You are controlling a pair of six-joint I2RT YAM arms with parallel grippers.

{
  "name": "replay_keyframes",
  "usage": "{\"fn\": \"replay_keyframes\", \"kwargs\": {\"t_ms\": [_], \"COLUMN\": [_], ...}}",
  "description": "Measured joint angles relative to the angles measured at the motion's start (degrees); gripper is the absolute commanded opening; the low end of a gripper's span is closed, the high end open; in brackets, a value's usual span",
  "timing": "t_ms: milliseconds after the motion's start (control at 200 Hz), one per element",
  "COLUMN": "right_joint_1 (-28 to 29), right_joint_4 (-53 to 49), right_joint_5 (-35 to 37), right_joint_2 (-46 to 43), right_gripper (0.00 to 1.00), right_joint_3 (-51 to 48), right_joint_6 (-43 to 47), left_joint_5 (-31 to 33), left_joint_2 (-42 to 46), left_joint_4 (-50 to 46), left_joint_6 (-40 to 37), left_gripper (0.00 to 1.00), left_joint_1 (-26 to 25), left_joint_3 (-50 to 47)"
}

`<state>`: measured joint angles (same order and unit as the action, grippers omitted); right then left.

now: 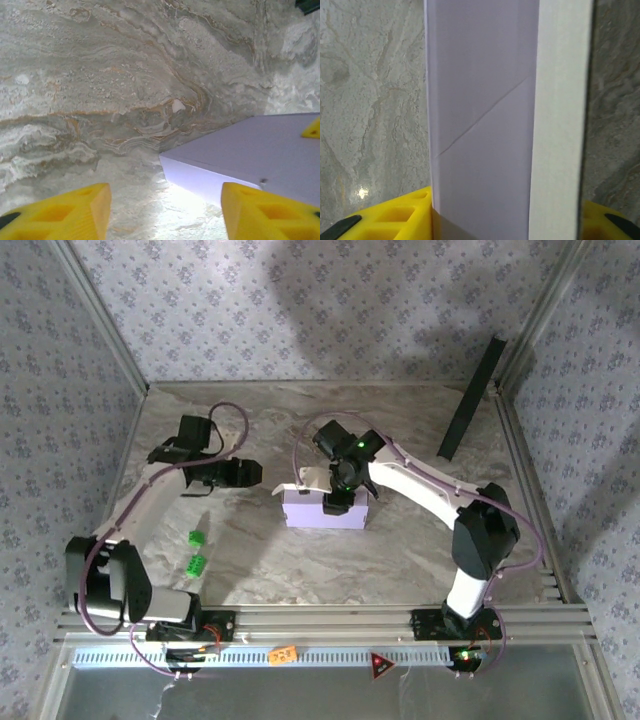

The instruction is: Fold the paper box

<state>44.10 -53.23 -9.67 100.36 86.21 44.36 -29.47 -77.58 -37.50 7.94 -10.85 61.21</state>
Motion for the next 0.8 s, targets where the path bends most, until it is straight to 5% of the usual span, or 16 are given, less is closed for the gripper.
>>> {"fn": "replay_keyframes", "kwargs": {"t_ms": [170, 490, 800], "right_joint_1": [-0.1, -1.7, -5.2], "right_joint_4": [0.1, 3.8, 15.7], "right_joint_5": [-0.2, -3.7, 1.3], "right_joint_2": [0.0, -4.8, -17.9], "right_gripper": [0.63, 0.99, 0.99], "right_joint_3": [0.3, -0.6, -7.0], "right_joint_6": [-0.6, -4.0, -20.0], "left_joint_5": [2.0, 3.0, 4.6], "left_joint_2": [6.2, 17.3, 17.3], "left_joint_4": [0.7, 7.2, 6.3], "left_joint_6": [2.1, 6.8, 7.7], "left_gripper": [1.00, 1.00, 0.99], "left_joint_1": [1.9, 6.8, 7.3], "left_joint_3": [-0.6, -6.9, -4.8]}}
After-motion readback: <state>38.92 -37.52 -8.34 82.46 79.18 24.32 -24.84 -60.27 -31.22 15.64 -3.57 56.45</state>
